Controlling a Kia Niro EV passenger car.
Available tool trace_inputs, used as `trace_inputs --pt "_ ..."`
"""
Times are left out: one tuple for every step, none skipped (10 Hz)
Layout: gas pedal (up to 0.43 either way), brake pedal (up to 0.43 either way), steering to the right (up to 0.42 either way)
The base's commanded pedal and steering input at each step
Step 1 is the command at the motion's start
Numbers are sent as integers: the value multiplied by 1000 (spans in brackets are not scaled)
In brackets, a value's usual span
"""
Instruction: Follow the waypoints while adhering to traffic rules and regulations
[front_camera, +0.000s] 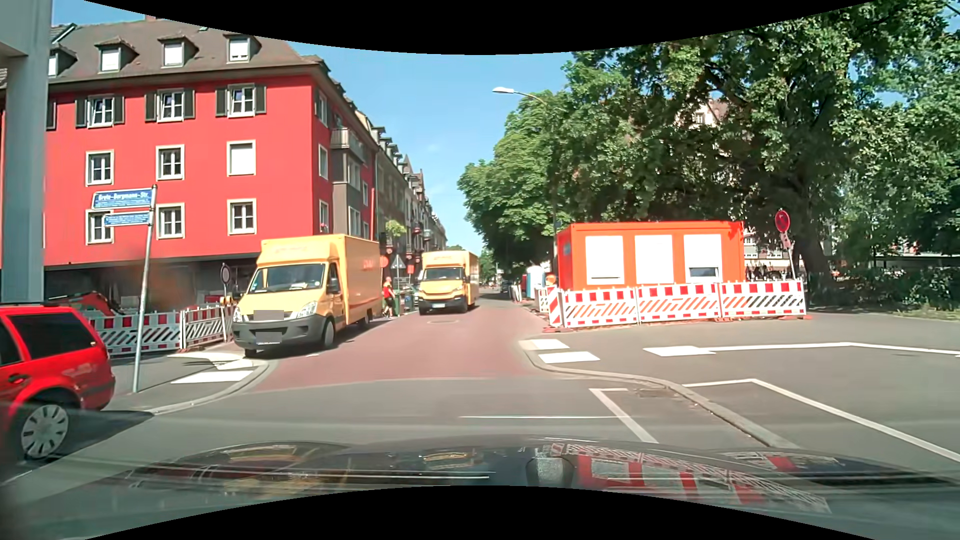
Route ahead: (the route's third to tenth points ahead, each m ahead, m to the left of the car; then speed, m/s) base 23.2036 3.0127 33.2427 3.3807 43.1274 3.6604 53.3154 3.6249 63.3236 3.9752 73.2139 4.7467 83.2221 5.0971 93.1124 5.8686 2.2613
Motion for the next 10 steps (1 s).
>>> trace_inputs --pt "0 232 43" --pt "0 213 34" --pt "0 189 19" --pt "0 177 9" --pt "0 159 -1" --pt "0 140 -6" --pt "0 146 -7" --pt "0 165 -7" --pt "0 189 -7" --pt "0 201 -7"
